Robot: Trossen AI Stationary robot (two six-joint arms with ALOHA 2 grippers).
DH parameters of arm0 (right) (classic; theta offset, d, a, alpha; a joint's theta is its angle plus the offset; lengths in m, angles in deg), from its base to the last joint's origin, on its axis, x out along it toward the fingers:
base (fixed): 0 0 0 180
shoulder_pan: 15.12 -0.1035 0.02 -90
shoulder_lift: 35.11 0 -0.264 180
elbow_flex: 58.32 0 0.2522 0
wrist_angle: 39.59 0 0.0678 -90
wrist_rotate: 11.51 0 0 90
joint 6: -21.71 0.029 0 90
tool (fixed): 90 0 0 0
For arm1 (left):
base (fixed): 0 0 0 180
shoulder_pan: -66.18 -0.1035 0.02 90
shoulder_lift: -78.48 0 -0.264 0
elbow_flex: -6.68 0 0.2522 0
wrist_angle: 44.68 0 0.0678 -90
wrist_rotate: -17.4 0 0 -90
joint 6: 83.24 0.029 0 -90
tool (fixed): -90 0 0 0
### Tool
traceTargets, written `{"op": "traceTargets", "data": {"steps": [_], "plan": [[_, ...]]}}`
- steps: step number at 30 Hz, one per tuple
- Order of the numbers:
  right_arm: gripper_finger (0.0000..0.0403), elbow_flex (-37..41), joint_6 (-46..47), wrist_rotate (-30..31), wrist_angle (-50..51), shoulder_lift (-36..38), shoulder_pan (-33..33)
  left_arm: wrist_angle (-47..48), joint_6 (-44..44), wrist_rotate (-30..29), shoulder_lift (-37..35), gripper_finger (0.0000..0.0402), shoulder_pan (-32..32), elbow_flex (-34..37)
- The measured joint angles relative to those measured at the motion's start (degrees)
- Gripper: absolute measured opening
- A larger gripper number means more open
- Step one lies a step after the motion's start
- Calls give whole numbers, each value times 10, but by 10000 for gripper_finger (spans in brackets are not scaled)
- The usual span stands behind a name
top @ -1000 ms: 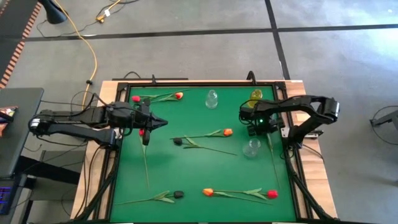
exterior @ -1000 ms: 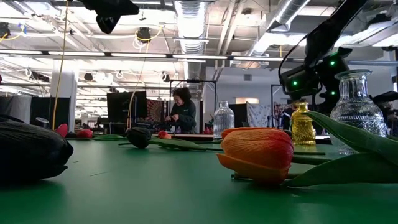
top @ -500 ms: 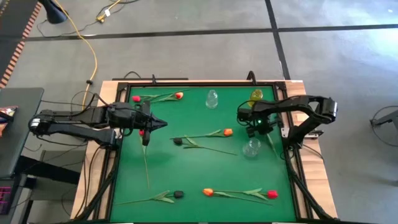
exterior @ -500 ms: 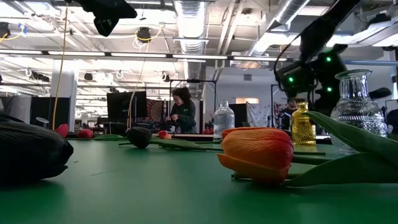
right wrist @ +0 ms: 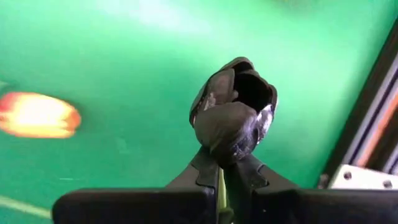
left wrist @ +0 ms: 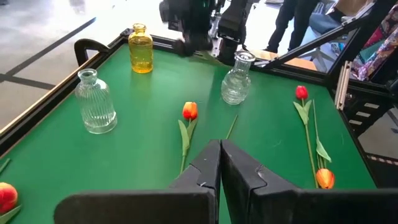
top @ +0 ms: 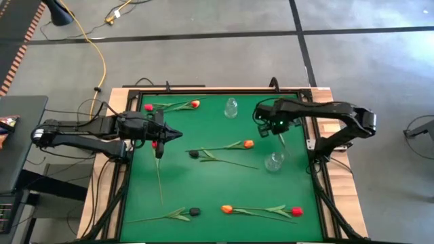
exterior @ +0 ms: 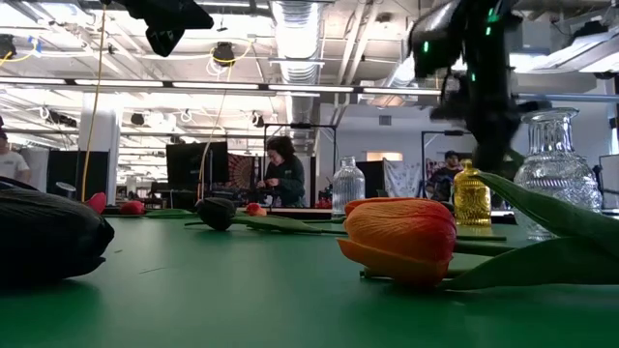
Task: Sort flowers into vase by color
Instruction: Put the top right black flower into the top transparent vase
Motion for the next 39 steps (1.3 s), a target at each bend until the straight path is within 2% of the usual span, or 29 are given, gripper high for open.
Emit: {"op": "traceTargets", "data": {"steps": [9, 19, 24, 29, 39], "plan": [[40, -75, -17, 42, -65, 113, 0, 0, 0, 0, 0, 0, 0, 0], [40, -125, -127, 75, -166, 206, 9, 0, 4, 0, 0, 0, 0, 0], [40, -160, -225, 97, -209, 220, 24, 0, 5, -3, 0, 0, 0, 0], [40, -178, -317, 97, -301, 220, 37, 0, 5, -12, 0, 0, 0, 0], [40, -179, -367, 81, -525, 197, 38, 0, 5, -15, 0, 0, 0, 0]]}}
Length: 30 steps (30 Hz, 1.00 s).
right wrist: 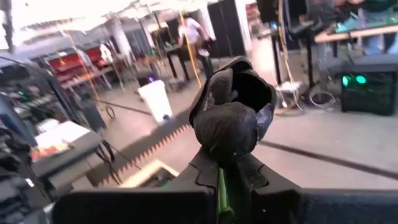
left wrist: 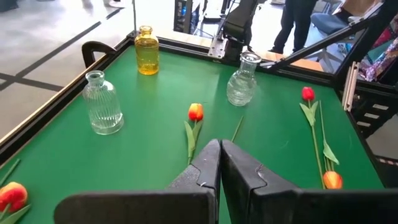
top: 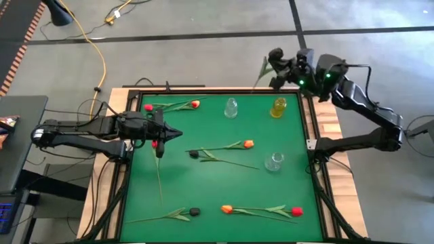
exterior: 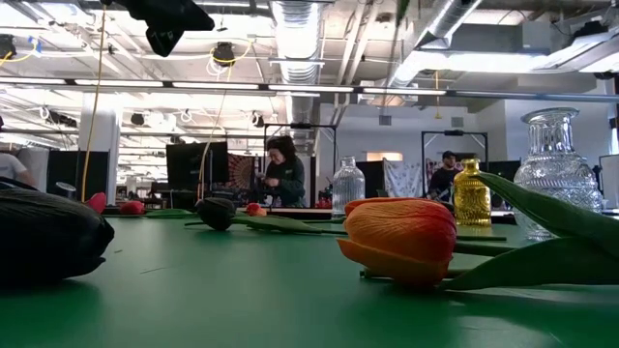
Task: Sort flowers into vase by color
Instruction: Put the top right black flower into the top transparent vase
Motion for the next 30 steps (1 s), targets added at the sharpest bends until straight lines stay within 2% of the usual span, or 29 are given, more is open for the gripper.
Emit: {"op": "traceTargets", "data": {"steps": [7, 14, 30], "plan": [[40, 0, -4, -11, -60, -69, 0, 0, -10, -42, 0, 0, 0, 0], [40, 0, -30, -3, -79, -116, 7, 0, -15, -42, 0, 0, 0, 0], [40, 1, -31, -2, -101, -128, 38, 0, -15, -43, 0, 0, 0, 0]]}}
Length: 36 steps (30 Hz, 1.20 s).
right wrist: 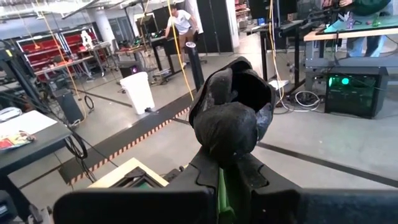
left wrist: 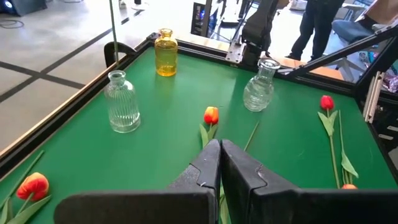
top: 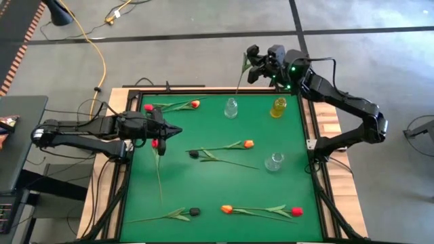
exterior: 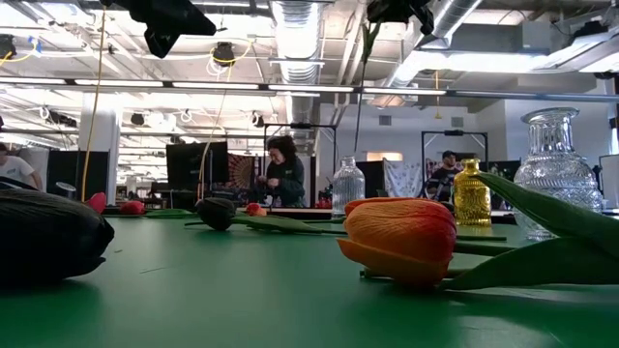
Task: Sort flowers into vase by color
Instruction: Put the top right black flower into the top transparent vase
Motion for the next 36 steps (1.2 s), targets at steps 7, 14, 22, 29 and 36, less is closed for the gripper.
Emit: {"op": "traceTargets", "data": {"steps": [7, 14, 22, 29, 36], "plan": [[40, 4, 3, 0, -6, -6, -2, 0, 10, 0, 0, 0, 0, 0], [40, 4, 12, -3, -3, -27, -5, 0, 13, -15, 0, 0, 0, 0], [40, 4, 10, -2, 12, -43, -5, 2, 12, -13, 0, 0, 0, 0], [58, 3, 12, 0, 10, -92, -8, 10, 12, -7, 0, 0, 0, 0], [112, 3, 11, 0, 27, -122, -11, 11, 12, 5, 0, 0, 0, 0]]}}
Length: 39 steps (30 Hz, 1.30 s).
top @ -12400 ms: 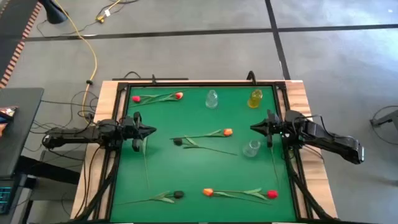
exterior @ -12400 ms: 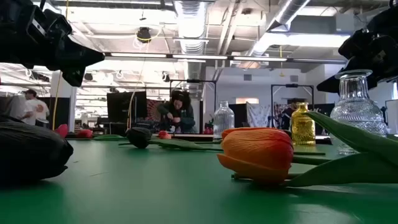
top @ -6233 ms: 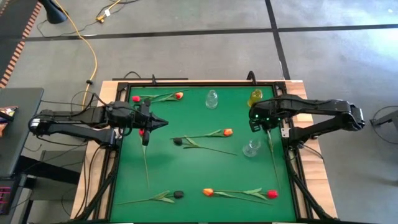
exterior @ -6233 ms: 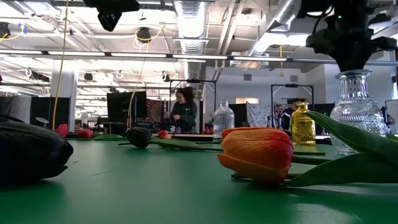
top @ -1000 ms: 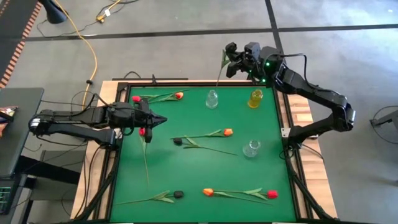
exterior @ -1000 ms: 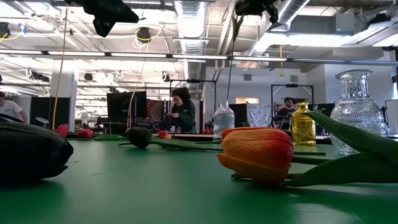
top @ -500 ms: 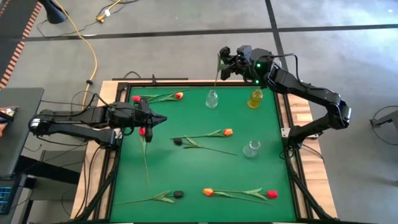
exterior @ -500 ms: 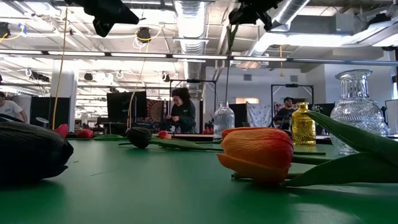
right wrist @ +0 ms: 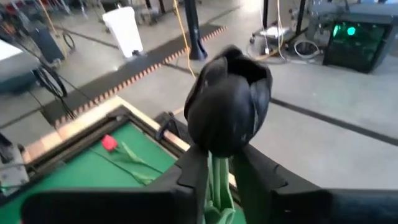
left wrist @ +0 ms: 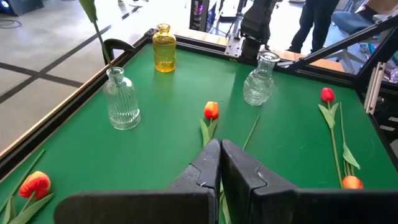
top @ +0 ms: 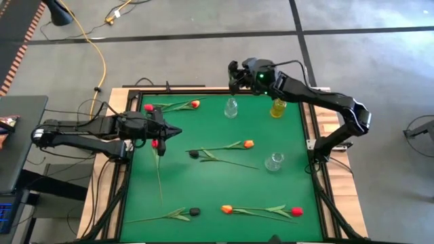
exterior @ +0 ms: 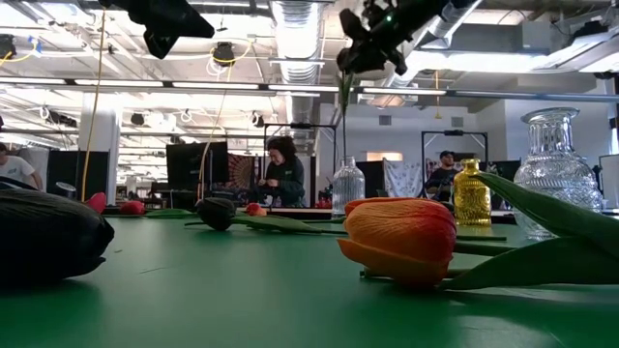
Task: Sort flowers into vase by color
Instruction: Put the top right black flower into the top transparent vase, then put the top black flower into the top transparent vase
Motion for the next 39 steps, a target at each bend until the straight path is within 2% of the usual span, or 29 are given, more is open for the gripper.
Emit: {"op": "traceTargets", "data": {"steps": [4, 9, 14, 20, 26, 31, 39], "plan": [[161, 0, -1, -3, 39, 0, 2, 0, 0, 0, 0, 0, 0, 0], [225, 0, -14, -46, 93, 10, 7, 0, 1, 0, 0, 0, 0, 0], [262, -23, -36, -59, 159, 12, 7, 0, 4, 0, 0, 0, 0, 0], [268, -73, -73, -61, 228, 12, 7, 0, 4, 0, 0, 0, 0, 0], [268, -143, -73, -61, 310, 12, 6, 0, 4, 2, 0, 0, 0, 0], [268, -204, -57, -63, 390, 12, -6, 2, -11, 26, 0, 0, 0, 0], [268, -235, -39, -158, 436, 12, -70, 70, -98, 60, 0, 0, 0, 0]]}}
